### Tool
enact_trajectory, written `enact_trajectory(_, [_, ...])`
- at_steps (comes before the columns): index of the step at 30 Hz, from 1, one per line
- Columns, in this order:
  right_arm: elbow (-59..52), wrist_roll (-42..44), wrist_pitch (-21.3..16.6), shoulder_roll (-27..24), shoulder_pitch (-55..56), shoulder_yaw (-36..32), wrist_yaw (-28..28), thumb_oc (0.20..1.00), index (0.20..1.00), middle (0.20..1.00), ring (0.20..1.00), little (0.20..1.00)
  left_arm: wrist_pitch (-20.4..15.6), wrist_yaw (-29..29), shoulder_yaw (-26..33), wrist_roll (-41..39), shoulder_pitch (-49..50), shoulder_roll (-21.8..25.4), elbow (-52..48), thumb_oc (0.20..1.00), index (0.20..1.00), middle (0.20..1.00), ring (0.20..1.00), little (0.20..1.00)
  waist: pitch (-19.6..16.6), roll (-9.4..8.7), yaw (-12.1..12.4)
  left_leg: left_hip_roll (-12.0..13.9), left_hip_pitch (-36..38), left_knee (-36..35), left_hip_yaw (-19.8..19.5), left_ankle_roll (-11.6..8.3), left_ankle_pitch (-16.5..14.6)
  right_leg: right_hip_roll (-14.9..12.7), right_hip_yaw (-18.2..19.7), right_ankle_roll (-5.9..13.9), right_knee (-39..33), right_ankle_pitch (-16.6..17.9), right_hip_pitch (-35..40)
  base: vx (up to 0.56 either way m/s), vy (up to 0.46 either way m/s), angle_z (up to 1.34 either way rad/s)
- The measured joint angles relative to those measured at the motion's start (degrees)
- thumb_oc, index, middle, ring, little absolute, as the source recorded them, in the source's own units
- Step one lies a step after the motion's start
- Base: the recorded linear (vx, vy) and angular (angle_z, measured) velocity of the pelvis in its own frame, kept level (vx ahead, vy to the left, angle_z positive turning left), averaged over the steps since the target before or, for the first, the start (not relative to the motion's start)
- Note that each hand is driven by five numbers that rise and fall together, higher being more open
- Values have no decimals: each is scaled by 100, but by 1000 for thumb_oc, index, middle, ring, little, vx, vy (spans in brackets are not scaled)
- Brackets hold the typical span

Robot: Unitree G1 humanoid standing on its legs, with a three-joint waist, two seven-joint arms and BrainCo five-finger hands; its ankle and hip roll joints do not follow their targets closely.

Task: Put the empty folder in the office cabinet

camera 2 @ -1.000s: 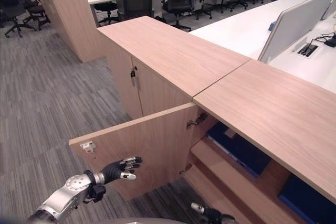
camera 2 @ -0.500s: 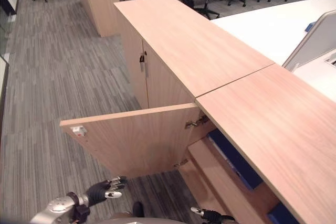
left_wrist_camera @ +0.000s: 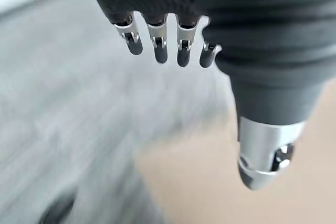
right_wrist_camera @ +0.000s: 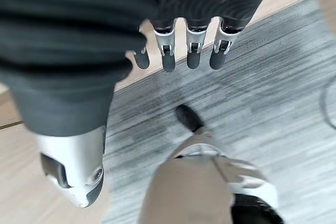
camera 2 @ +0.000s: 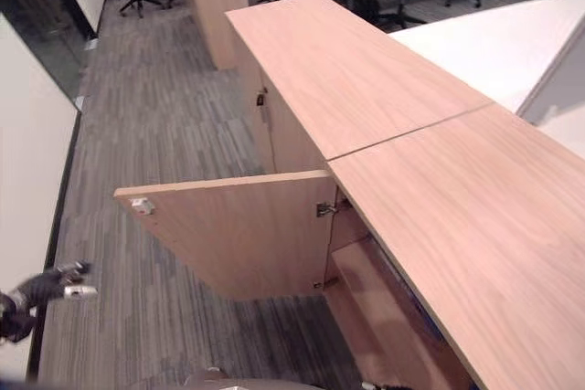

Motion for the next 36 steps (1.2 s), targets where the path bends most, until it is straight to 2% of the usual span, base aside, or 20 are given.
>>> enact_trajectory(3, [-89, -1, 68, 71, 0, -96, 13, 1000, 1000, 1000, 1000, 1000, 6, 313, 9, 248, -402, -32, 29, 1000, 1000, 1000, 1000, 1000, -14, 39, -53, -102, 175, -357, 41, -21, -51, -101, 13, 4, 275, -12, -127, -15, 101, 4])
enact_trajectory(4, [-116, -2, 75, 146, 5, -106, 30, 1000, 1000, 1000, 1000, 1000, 5, 425, 13, 326, -574, -27, 81, 1000, 1000, 1000, 1000, 1000, -40, -2, -68, -180, 193, -408, 49, -9, -58, -188, 47, 27, 369, -13, -185, -20, 106, 1])
enact_trajectory(6, [-161, -2, 83, 342, 13, -108, 98, 1000, 1000, 1000, 1000, 1000, 1, 820, -67, 427, -1142, -77, 371, 1000, 1000, 1000, 1000, 1000, -81, -40, -176, -382, 209, -427, 52, 171, -135, -500, 87, 194, 684, -46, -287, -21, 107, 3])
enact_trajectory(10, [-149, 7, 97, 390, 164, -115, 96, 1000, 1000, 1000, 1000, 1000, -34, 1222, -337, 423, -1631, -453, 469, 1000, 1000, 1000, 1000, 1000, -227, 122, -234, -611, 153, -425, 75, 382, -244, -826, 165, 322, 952, -35, -445, -18, 66, 1])
enact_trajectory(11, [-159, 7, 61, 357, 250, -117, 88, 1000, 1000, 1000, 1000, 1000, -66, 1379, -447, 415, -1791, -708, 518, 1000, 1000, 1000, 1000, 1000, -319, 203, -311, -688, 143, -410, 108, 451, -289, -926, 223, 361, 1019, -15, -500, -25, 76, -9])
enact_trajectory(12, [-162, 4, 65, 342, 231, -120, 85, 1000, 1000, 1000, 1000, 1000, -120, 1424, -595, 412, -1855, -770, 561, 1000, 1000, 1000, 1000, 1000, -362, 237, -346, -713, 130, -402, 127, 471, -302, -962, 241, 384, 1068, 0, -530, -21, 56, -12])
enact_trajectory(13, [-171, 3, 60, 330, 228, -93, 78, 1000, 1000, 1000, 1000, 1000, -168, 1464, -604, 411, -1914, -870, 645, 1000, 1000, 1000, 1000, 1000, -397, 245, -384, -723, 98, -370, 154, 492, -318, -989, 269, 388, 1076, -1, -573, -16, 56, -9])
enact_trajectory(14, [-168, 7, 46, 315, 233, -82, 72, 1000, 1000, 1000, 1000, 1000, -310, 1579, -731, 367, -2169, -1064, 1092, 1000, 1000, 1000, 1000, 1000, -412, 240, -466, -738, 98, -344, 184, 499, -322, -1008, 292, 410, 1077, 14, -579, -15, 38, -10])
enact_trajectory(15, [-170, 6, 43, 303, 214, -92, 68, 1000, 1000, 1000, 1000, 1000, -303, 1642, -947, 300, -2339, -1177, 1443, 1000, 1000, 1000, 1000, 1000, -417, 252, -504, -750, 98, -346, 197, 507, -326, -1021, 321, 410, 1096, 15, -606, -15, 37, -13])
enact_trajectory(19, [-182, 194, 16, 299, 202, -114, -3, 1000, 1000, 1000, 1000, 1000, -383, 1715, -1353, 93, -2371, -1499, 1556, 1000, 1000, 1000, 1000, 1000, -420, 251, -665, -746, 82, -280, 332, 521, -323, -1011, 446, 400, 1123, 43, -718, -20, 45, -19])
enact_trajectory(20, [-186, 247, 1, 297, 257, -134, -50, 1000, 1000, 1000, 1000, 1000, -418, 1850, -1462, 22, -2405, -1769, 1555, 1000, 1000, 1000, 1000, 1000, -420, 253, -692, -748, 90, -266, 353, 525, -327, -1018, 472, 390, 1151, 46, -739, -14, 48, -6])
enact_trajectory(23, [-206, 332, -54, 283, 304, -155, -136, 1000, 1000, 1000, 1000, 1000, -473, 1954, -1499, -74, -2437, -1953, 1499, 1000, 1000, 1000, 1000, 1000, -426, 248, -582, -756, 79, -244, 341, 539, -335, -1032, 458, 391, 1165, 48, -761, -15, 42, 4])
enact_trajectory(26, [-183, 335, -64, 308, 321, -181, -191, 1000, 1000, 1000, 1000, 1000, -508, 1876, -1616, -195, -2183, -2521, 945, 1000, 1000, 1000, 1000, 1000, -412, 197, -550, -779, 80, -252, 338, 557, -346, -1043, 455, 413, 1167, 64, -759, -4, 43, 2])
enact_trajectory(27, [-167, 348, -66, 356, 374, -213, -206, 1000, 1000, 1000, 1000, 1000, -450, 2111, -1451, -396, -2031, -2831, 891, 1000, 1000, 1000, 1000, 1000, -418, 131, -546, -790, 79, -260, 337, 560, -349, -1043, 453, 419, 1166, 67, -759, 0, 0, 0])
enact_trajectory(30, [-154, 400, -56, 391, 387, -221, -239, 1000, 1000, 1000, 1000, 1000, -448, 1949, -1766, -403, -1981, -2761, 887, 1000, 1000, 1000, 1000, 1000, -373, -28, -507, -799, 80, -263, 341, 565, -353, -1054, 451, 428, 1160, 67, -774, -3, 8, 1])
enact_trajectory(36, [-161, 446, -58, 456, 390, -221, -326, 1000, 1000, 1000, 1000, 1000, -450, 1988, -1781, -414, -1924, -2937, 893, 1000, 1000, 1000, 1000, 1000, -347, -137, -497, -880, 75, -273, 349, 635, -397, -1124, 456, 514, 1146, 126, -773, -1, 5, 0])
